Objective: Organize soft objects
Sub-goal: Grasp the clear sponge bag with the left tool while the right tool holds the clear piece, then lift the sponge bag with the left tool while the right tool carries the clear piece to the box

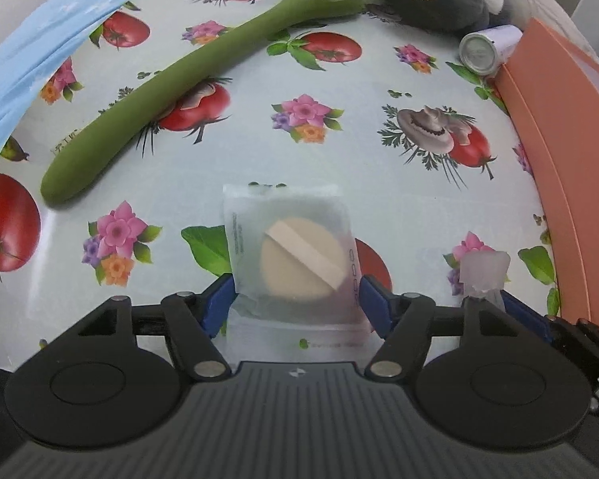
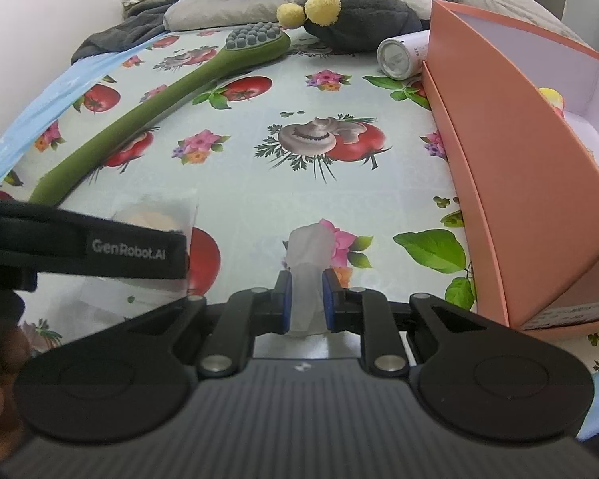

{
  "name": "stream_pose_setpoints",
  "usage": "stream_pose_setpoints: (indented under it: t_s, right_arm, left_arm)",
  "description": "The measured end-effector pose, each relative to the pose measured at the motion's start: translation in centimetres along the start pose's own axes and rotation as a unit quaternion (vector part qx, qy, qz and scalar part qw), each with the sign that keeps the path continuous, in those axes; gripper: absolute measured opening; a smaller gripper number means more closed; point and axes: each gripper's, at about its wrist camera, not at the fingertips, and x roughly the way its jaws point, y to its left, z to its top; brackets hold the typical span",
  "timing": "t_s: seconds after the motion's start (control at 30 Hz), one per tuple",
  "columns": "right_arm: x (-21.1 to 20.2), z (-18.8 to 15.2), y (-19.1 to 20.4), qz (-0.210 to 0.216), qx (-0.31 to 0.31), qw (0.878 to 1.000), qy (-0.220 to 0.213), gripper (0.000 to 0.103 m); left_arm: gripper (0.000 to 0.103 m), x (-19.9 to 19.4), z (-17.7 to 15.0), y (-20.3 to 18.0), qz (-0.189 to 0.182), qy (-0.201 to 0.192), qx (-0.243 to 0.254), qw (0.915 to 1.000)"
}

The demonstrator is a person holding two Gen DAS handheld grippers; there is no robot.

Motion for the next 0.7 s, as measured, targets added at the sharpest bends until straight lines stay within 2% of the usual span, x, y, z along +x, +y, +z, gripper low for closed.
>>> stream_pose_setpoints:
  t_s: [0.17,0.43,0.53,0.7]
  right_arm:
    - [0.0,-0.1,0.0,0.000,-0.001,1.000,-0.001,0.020]
    - [-0.8,0.5,0.7,-0.006,-0.011,1.000,-0.002,0.020]
    - [-1.4,0.7,0.8,-0.006,-0.012,1.000,-0.006,0.019]
    - [-2.6,1.4,1.1,-0.007,-0.013,1.000,-0.014,0.019]
  left_arm:
    - [0.057,-0.2,-0.1,-0.1,-0.003,-0.015,0.017,0.9997]
    - [0.037,-1.4,-0.2,0.6,-0.031,-0.033,0.024,0.9987]
    - [0.033,-2.1,-0.1,1.2,-0.041,-0.039,0.019,0.9982]
    - [0.032,-3.8,0.0,1.9,-0.057,-0.053,0.014,0.9968]
